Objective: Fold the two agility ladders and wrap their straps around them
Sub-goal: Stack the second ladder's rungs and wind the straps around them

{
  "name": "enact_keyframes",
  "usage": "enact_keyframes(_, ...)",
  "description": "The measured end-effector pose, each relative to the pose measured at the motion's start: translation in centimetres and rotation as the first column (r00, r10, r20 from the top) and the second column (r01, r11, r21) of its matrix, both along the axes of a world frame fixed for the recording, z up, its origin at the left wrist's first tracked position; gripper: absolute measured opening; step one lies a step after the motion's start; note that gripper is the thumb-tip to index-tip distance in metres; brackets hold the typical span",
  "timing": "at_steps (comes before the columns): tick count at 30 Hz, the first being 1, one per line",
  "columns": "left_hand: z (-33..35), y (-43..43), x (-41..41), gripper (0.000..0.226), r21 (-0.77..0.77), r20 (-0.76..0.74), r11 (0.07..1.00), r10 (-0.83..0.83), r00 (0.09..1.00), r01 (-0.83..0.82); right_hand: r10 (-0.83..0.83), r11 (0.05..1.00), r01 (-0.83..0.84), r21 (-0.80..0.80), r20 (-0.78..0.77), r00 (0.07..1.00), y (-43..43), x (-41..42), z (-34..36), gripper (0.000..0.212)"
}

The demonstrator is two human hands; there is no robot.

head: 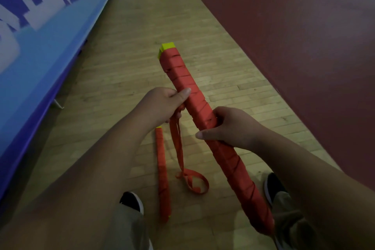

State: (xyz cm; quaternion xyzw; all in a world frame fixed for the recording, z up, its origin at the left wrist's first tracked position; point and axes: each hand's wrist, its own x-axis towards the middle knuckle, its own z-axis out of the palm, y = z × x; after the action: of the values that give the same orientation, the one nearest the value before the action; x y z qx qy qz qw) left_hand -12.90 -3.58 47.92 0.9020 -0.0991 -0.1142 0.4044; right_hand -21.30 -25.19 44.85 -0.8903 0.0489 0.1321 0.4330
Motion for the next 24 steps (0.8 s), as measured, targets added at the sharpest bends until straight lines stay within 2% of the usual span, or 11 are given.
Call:
enact_keyframes(4, 0.2, -0.8, -0.5, 0.059, 0.046, -0.007, 0.997, 0.054, 0.999, -0.054, 0.040, 0.987, -0.034, -0.154, 0.031, 0.999, 0.3, 0.2, -0.8, 0.054)
enact_keyframes(8, 0.1, -1.5, -0.9, 0.070, 0.081, -0.057, 0.994, 0.072, 0.996, -0.067, 0.086, 0.953, -0.073, -0.295, 0.031, 0.996, 0.9, 0.2, -1.9, 0.063)
enact_keyframes(15, -0.4, -2.8, -1.4, 0.081, 0.133, -0.058, 0.979, 0.162, 0.985, -0.153, 0.068, 0.964, -0.063, -0.259, 0.011, 0.998, 1.5, 0.0, -2.8, 0.066)
enact_keyframes(17, -0.8, -2.9, -1.4, 0.078, 0.132, -0.024, 0.972, 0.199, 0.980, -0.194, 0.088, 0.963, -0.080, -0.258, 0.023, 0.996, 1.7, 0.0, -3.1, 0.065)
enact_keyframes(20, -0.9, -3.0, -1.5, 0.063, 0.094, 0.020, 0.970, 0.224, 0.974, -0.225, 0.083, 0.983, -0.081, -0.166, 0.003, 0.997, 1.7, 0.1, -3.2, 0.051)
enact_keyframes(24, -0.5, -2.8, -1.4, 0.056, -0.020, -0.007, 0.982, 0.189, 0.982, -0.189, 0.085, 0.990, -0.086, -0.114, -0.019, 0.996, 1.3, 0.1, -2.8, 0.038)
